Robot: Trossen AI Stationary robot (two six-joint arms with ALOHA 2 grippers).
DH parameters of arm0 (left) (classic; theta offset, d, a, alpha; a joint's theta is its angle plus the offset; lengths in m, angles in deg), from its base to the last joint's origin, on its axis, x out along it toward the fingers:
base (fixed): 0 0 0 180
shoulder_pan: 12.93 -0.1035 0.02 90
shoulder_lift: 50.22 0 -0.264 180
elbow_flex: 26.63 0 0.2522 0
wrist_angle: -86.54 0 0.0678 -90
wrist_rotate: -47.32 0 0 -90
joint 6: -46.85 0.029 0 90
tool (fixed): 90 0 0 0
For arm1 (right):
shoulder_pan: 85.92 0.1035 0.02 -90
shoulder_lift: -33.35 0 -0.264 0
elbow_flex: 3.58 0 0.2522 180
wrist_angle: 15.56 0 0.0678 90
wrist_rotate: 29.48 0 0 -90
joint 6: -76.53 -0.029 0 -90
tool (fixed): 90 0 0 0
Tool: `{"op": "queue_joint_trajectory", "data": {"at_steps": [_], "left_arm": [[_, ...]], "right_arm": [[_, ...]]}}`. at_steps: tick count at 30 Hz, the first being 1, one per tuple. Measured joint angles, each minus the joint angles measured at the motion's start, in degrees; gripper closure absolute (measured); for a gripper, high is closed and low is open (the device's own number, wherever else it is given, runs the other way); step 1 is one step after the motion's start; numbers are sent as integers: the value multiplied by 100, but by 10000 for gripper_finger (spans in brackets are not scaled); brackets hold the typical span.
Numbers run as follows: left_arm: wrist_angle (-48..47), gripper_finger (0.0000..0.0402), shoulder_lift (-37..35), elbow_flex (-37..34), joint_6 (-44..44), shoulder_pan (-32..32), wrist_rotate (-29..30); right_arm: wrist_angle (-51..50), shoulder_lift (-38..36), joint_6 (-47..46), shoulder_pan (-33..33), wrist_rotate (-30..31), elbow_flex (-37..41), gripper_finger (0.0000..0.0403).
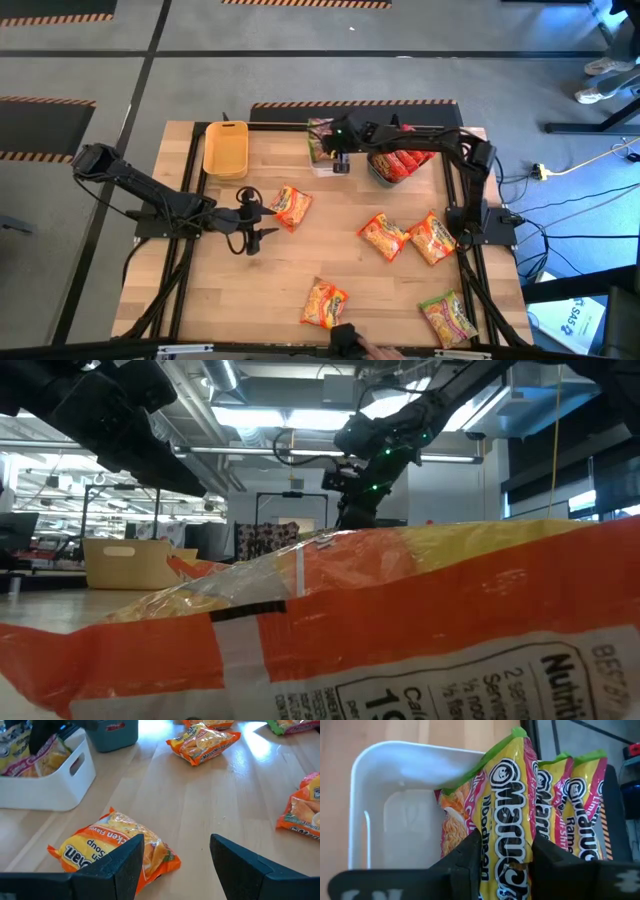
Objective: Sort Maruchan noodles
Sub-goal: Put the green noodle pack into the white bin
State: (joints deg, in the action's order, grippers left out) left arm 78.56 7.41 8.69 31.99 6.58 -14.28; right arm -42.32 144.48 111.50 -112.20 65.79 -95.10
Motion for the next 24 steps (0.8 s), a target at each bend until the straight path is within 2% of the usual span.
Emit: {"op": "queue_joint_trajectory", "data": {"at_steps": [5, 10, 15, 19, 24], "left_arm": [[-1, 179, 0, 0, 49, 0, -60], [-2, 179, 0, 0, 45, 0, -114], [-5, 179, 0, 0, 40, 0, -471], [-4, 179, 0, 0, 38, 4, -601], [22, 179, 0, 0, 6, 2, -573]], "right_arm": [[29, 108, -12, 7, 264, -2, 283], [7, 122, -16, 10, 374, -2, 216], [-96, -53, -7, 221, 880, 0, 168], [-276, -471, 29, 528, 1225, 0, 155], [-1253, -1318, -429, 1069, 1384, -1, 158]]}}
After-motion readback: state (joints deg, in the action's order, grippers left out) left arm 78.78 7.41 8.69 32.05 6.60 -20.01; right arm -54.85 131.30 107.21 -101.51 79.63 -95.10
